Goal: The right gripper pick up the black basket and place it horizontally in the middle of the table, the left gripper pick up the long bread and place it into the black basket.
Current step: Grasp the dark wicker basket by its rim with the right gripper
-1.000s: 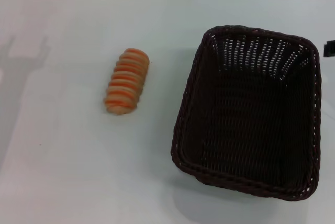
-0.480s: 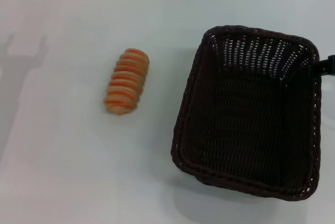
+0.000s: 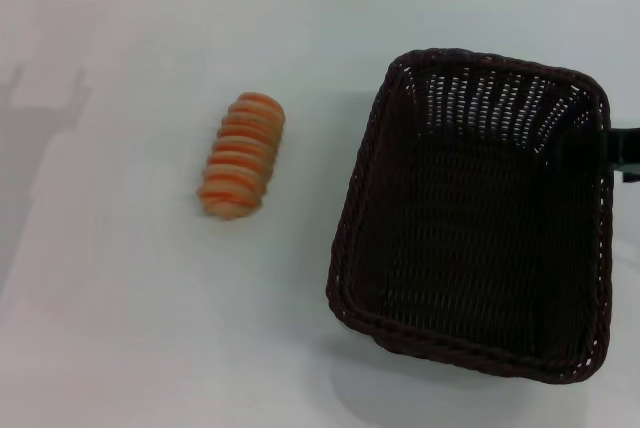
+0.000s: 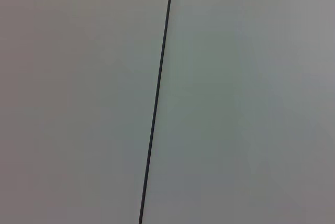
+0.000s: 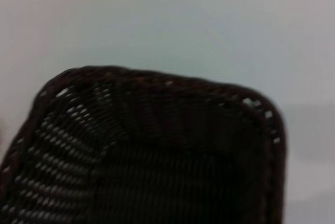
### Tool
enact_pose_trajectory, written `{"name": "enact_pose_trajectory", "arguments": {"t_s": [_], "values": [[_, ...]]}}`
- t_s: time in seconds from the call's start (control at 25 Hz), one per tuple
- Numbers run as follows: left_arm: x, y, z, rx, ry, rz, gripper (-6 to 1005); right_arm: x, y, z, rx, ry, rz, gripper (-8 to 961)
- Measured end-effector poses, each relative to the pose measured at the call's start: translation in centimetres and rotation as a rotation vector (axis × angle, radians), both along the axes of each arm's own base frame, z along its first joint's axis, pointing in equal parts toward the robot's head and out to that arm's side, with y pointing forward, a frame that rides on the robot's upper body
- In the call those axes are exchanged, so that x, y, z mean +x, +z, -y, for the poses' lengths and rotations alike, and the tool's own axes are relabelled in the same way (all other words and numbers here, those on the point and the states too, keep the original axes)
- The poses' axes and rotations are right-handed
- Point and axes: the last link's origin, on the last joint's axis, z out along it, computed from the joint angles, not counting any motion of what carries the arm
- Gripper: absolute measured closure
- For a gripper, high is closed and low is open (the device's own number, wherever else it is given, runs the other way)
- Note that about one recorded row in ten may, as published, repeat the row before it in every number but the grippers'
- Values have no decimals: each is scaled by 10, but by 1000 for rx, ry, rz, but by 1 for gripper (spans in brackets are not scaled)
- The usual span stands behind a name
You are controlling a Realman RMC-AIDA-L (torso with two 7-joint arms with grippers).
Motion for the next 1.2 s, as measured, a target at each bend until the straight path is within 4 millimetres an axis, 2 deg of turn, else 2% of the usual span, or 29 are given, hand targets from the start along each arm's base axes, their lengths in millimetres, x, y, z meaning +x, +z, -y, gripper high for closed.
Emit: {"name": "enact_pose_trajectory", "arguments": {"t_s": [0.56, 0.96, 1.2], "values": [[0, 1, 1, 10, 2, 7, 157, 8, -10, 7, -44, -40, 8, 136], [-1, 1, 2, 14, 5, 1, 157, 12, -29, 3, -96, -40, 6, 135], [-1, 1, 2, 15, 5, 1, 156, 6, -37, 1, -122, -18, 11, 136]]}}
